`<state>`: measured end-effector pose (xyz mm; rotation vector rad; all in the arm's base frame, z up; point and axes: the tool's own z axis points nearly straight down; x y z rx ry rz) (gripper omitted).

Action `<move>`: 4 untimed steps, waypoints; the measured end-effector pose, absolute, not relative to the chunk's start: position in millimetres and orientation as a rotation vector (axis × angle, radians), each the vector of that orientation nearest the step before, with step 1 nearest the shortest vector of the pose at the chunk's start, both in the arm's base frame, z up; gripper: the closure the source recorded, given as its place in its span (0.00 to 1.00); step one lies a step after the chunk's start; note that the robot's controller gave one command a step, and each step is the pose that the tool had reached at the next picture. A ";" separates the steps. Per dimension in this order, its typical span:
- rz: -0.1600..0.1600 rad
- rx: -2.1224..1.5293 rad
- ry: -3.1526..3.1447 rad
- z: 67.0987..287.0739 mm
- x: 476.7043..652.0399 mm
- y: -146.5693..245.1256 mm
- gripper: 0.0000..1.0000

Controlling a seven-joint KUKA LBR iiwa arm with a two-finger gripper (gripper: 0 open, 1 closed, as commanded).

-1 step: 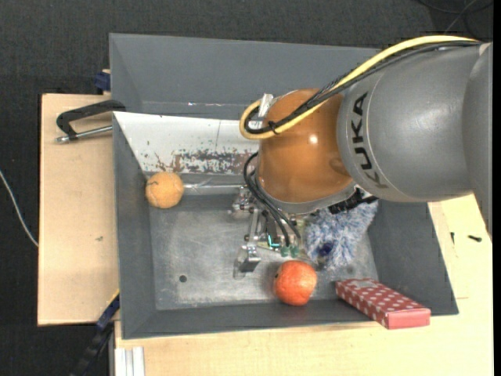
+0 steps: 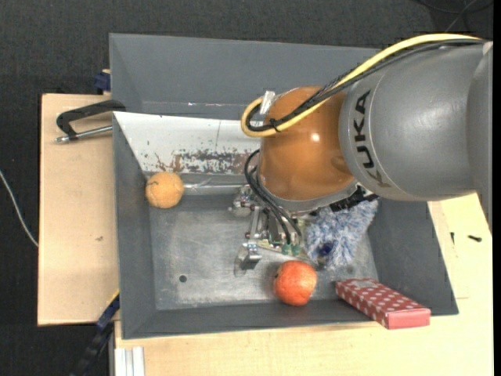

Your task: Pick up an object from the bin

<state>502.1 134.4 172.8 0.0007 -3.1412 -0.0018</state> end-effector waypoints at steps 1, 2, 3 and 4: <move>-0.003 0.175 -3.133 211.4 498.7 106.2 0.00; -0.001 0.314 -3.139 186.6 507.6 87.2 0.00; 0.000 0.609 -3.089 117.8 523.4 64.2 0.00; -0.001 0.930 -3.006 105.5 547.4 29.5 0.00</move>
Offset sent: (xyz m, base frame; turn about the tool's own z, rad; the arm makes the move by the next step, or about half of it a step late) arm 0.0096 -0.0679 -0.0926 -0.3227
